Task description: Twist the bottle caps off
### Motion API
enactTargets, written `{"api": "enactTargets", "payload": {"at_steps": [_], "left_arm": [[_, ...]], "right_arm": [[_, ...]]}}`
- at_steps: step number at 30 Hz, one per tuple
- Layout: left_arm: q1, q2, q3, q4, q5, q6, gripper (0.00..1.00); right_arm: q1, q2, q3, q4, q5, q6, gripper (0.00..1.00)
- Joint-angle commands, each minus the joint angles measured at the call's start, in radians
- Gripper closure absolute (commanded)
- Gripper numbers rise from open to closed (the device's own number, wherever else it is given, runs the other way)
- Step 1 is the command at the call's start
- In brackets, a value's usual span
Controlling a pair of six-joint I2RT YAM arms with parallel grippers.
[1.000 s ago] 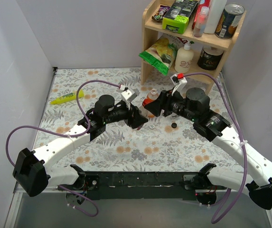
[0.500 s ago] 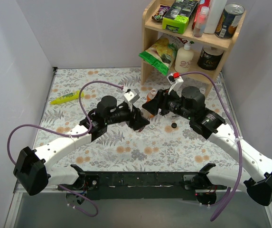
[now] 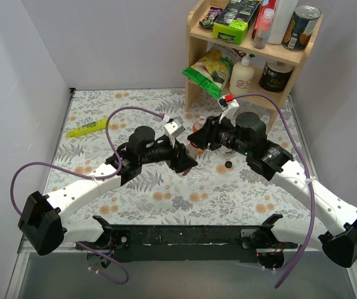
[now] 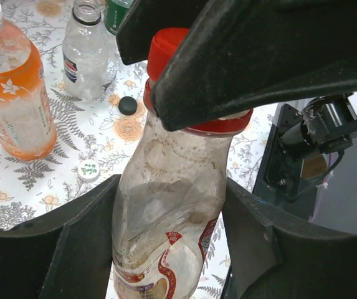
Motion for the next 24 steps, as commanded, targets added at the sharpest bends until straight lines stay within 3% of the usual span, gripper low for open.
{"api": "enactTargets", "payload": {"at_steps": [1, 5, 9, 13, 16, 20, 24], "left_arm": [[0.024, -0.011, 0.022, 0.049, 0.081, -0.012, 0.7], [0.044, -0.013, 0.027, 0.066, 0.208, 0.006, 0.69], [0.058, -0.001, 0.037, 0.082, 0.46, 0.022, 0.69], [0.077, 0.015, 0.039, 0.106, 0.57, 0.006, 0.69], [0.104, 0.001, 0.053, 0.07, 0.493, 0.036, 0.7], [0.249, -0.073, 0.036, 0.092, 0.34, 0.008, 0.7], [0.393, -0.106, 0.039, 0.077, 0.14, -0.018, 0.7]], "right_arm": [[0.008, -0.039, 0.036, -0.001, 0.007, -0.043, 0.71], [-0.016, -0.058, 0.093, -0.038, 0.015, -0.098, 0.8], [-0.061, -0.07, 0.151, -0.044, -0.046, -0.174, 0.83], [-0.078, -0.111, 0.16, -0.006, -0.118, -0.24, 0.83], [-0.079, -0.136, 0.171, -0.018, -0.127, -0.259, 0.83], [-0.035, -0.15, 0.139, -0.05, -0.101, -0.268, 0.83], [0.164, -0.138, 0.064, -0.052, 0.16, -0.276, 0.84]]}}
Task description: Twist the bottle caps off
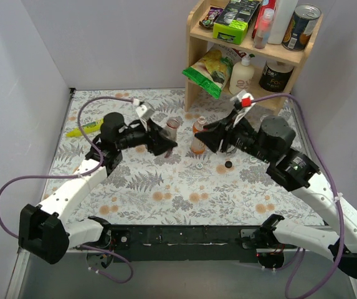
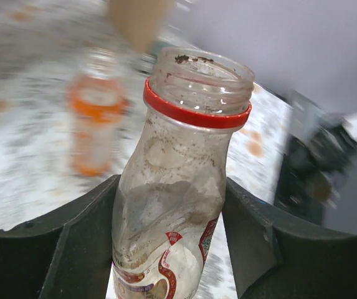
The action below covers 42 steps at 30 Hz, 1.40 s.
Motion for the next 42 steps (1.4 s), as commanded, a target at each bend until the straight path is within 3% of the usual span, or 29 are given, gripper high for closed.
{"api": "enactTargets", "payload": {"at_steps": [1, 7, 15, 21, 35, 38, 42], "left_arm": [[0.151, -0.07, 0.038, -0.02, -0.303, -0.008, 0.7], [0.228, -0.116, 0.019, -0.051, -0.521, 0.007, 0.68], [0.228, -0.116, 0.009, -0.065, -0.587, 0.032, 0.66], [0.225, -0.116, 0.01, -0.071, -0.592, 0.038, 0.66], [0.208, -0.102, 0.018, -0.086, -0.613, 0.061, 0.66], [0.205, -0.096, 0.018, -0.086, -0.603, 0.059, 0.67], [0.2, -0.095, 0.019, -0.086, -0.599, 0.059, 0.67]], "right_arm": [[0.234, 0.046, -0.064, 0.003, 0.243, -0.029, 0.84], [0.422, 0.257, -0.119, 0.066, 0.491, 0.012, 0.85], [0.4, 0.613, -0.092, 0.19, 0.498, 0.024, 0.84], [0.328, 0.788, -0.076, 0.287, 0.495, 0.05, 0.8], [0.293, 0.997, -0.018, 0.394, 0.58, 0.03, 0.75], [0.293, 1.014, -0.013, 0.399, 0.563, 0.046, 0.69], [0.293, 1.023, -0.015, 0.4, 0.552, 0.061, 0.54]]}}
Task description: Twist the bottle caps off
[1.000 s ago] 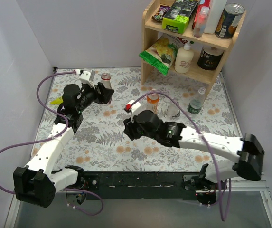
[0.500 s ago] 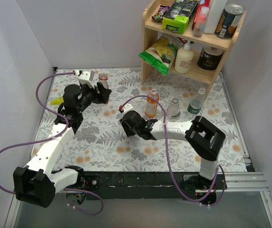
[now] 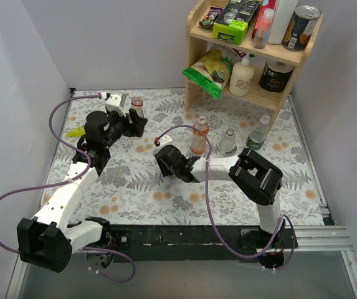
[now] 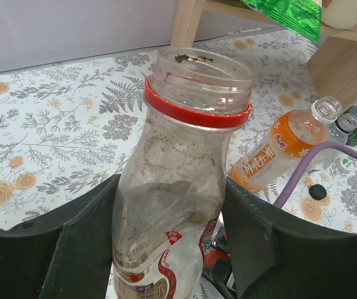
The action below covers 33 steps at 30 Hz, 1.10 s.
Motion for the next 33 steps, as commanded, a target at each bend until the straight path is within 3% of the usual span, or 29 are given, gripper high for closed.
{"api": "enactTargets", "payload": {"at_steps": [1, 6, 11, 13, 15, 22, 25, 29, 33], "left_arm": [[-0.006, -0.009, 0.015, 0.004, -0.003, 0.015, 0.67], [-0.008, -0.007, 0.017, 0.004, 0.005, 0.013, 0.67], [-0.008, -0.006, 0.015, 0.004, 0.008, 0.012, 0.67], [-0.008, -0.002, 0.014, 0.005, 0.017, 0.009, 0.67], [-0.008, 0.001, 0.012, 0.014, 0.04, 0.001, 0.67], [-0.008, 0.016, 0.011, 0.019, 0.078, 0.001, 0.67], [-0.008, 0.022, 0.009, 0.03, 0.143, 0.004, 0.67], [-0.011, 0.047, 0.011, 0.05, 0.307, 0.016, 0.67], [-0.043, 0.063, 0.008, 0.063, 0.43, 0.035, 0.67]], "right_arm": [[-0.001, 0.016, 0.032, 0.048, 0.01, 0.024, 0.52], [-0.003, -0.004, 0.035, 0.044, -0.004, 0.023, 0.42], [-0.003, -0.038, 0.046, 0.04, -0.003, 0.01, 0.39], [-0.003, -0.058, 0.046, 0.028, 0.003, 0.004, 0.3], [0.003, -0.118, 0.029, 0.031, 0.008, -0.013, 0.24], [0.002, -0.406, -0.052, -0.047, 0.005, -0.057, 0.23], [-0.062, -0.526, -0.043, -0.14, -0.096, -0.047, 0.23], [-0.19, -0.647, 0.059, -0.335, -0.416, -0.017, 0.23], [-0.315, -0.718, 0.151, -0.354, -0.628, 0.029, 0.21]]}}
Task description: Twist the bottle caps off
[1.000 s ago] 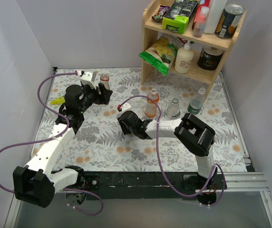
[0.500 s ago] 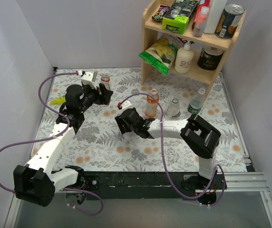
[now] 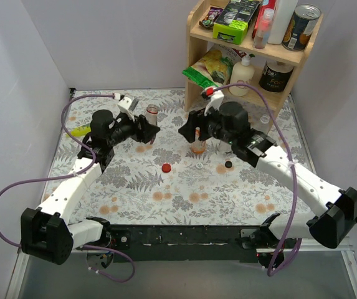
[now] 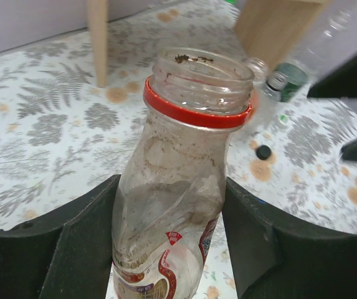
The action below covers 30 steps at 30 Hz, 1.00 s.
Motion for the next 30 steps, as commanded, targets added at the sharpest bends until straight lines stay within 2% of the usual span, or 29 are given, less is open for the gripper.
{"api": "enactTargets", "payload": {"at_steps": [1, 2, 5, 10, 22, 25, 26, 27, 28, 29, 30], "left_arm": [[-0.039, 0.009, 0.006, 0.033, 0.22, 0.042, 0.67], [-0.048, 0.011, 0.008, 0.033, 0.236, 0.047, 0.67], [-0.089, 0.012, 0.005, 0.031, 0.273, 0.064, 0.67], [-0.158, 0.012, -0.002, 0.028, 0.287, 0.084, 0.66], [-0.214, 0.011, -0.002, 0.017, 0.265, 0.098, 0.67], [-0.22, 0.015, -0.002, 0.017, 0.281, 0.101, 0.66], [-0.223, 0.018, -0.002, 0.017, 0.282, 0.101, 0.66], [-0.223, 0.017, -0.003, 0.017, 0.279, 0.101, 0.65], [-0.223, 0.017, -0.003, 0.017, 0.278, 0.101, 0.57], [-0.223, 0.015, -0.005, 0.022, 0.275, 0.098, 0.5], [-0.223, 0.014, -0.006, 0.026, 0.267, 0.092, 0.41]], "right_arm": [[-0.095, -0.066, 0.132, -0.092, -0.329, 0.055, 0.21], [-0.106, -0.052, 0.186, -0.107, -0.391, 0.061, 0.21], [-0.112, -0.02, 0.251, -0.134, -0.455, 0.067, 0.22], [-0.112, 0.035, 0.288, -0.169, -0.461, 0.075, 0.22], [-0.11, 0.063, 0.193, -0.121, -0.467, 0.107, 0.28], [-0.11, 0.063, 0.17, -0.092, -0.481, 0.116, 0.45], [-0.11, 0.063, 0.166, -0.083, -0.487, 0.121, 0.58], [-0.11, 0.066, 0.165, -0.068, -0.495, 0.121, 0.66], [-0.11, 0.069, 0.163, -0.063, -0.505, 0.121, 0.75], [-0.109, 0.069, 0.163, -0.061, -0.502, 0.121, 0.88], [-0.109, 0.068, 0.162, -0.061, -0.496, 0.115, 0.93]]}}
